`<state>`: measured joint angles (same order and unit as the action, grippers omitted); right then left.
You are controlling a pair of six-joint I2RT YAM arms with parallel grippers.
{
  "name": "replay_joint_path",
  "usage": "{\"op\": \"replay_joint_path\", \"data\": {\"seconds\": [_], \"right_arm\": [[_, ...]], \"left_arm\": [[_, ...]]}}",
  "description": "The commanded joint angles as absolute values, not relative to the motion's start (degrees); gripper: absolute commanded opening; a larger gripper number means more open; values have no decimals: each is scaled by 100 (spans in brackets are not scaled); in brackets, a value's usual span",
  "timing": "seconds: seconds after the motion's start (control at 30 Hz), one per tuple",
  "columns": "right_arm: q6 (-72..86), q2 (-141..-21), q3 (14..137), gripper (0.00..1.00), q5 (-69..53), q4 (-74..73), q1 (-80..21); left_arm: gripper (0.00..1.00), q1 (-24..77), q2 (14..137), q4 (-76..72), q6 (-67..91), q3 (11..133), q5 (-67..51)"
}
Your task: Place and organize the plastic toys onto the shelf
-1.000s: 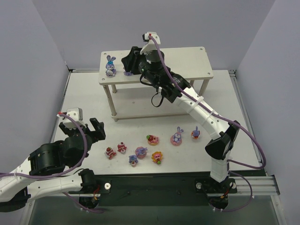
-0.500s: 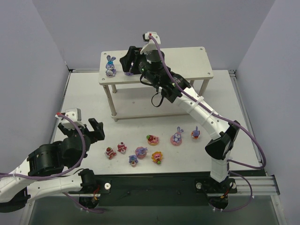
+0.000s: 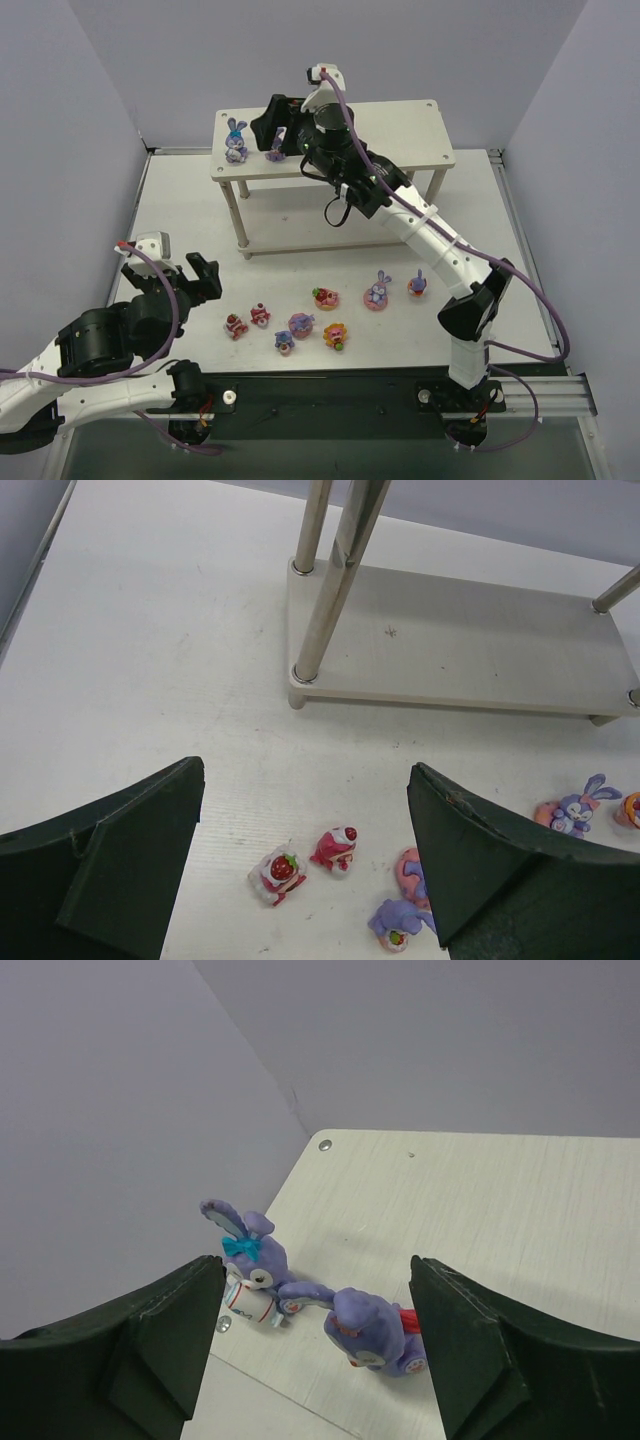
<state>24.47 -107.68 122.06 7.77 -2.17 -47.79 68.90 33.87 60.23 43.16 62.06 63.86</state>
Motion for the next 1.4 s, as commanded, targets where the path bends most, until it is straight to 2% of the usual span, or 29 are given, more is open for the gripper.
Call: {"op": "replay_joint_path", "data": {"seconds": [0.0,0.2,0.27,0.4,0.6,0.87,1.03,1.27,1.3,1.37], "right_arm": [[2295,-10275,12437,79,967,-368,-4816],[2232,-9302,12112,82,853,-1561,-4694],[2145,-8949,11612,82,572,-1879,-4650],[1715,-7581,9979,82,45,-2179,-4667],[1678,-6435,7641,82,-448,-2355,-5254],[2820,-6504,5583,78,298,-1452,-6230],[3347,-6942,4335,78,1001,419,-6670],[3849,-7874,4227,77,2089,1669,-7408],[3954,-8110,4254,75,2274,1740,-7557],[4208,-8409,4184,65,2669,2115,-7664]], "left_arm": [[93,6873,3340,5845,4140,6258,6434],[93,6873,3340,5275,3683,6188,6346],[93,6882,3375,5160,3578,6144,6311],[93,6856,3480,4713,3419,5986,6101],[93,6803,3796,4246,3331,5810,5766],[93,6566,4025,4017,3252,5853,5257],[93,6425,4043,4148,3348,5994,4966],[93,6328,4166,4579,3489,6249,4659],[93,6319,4149,4623,3515,6223,4623],[93,6310,4113,4684,3629,6179,4509]]}}
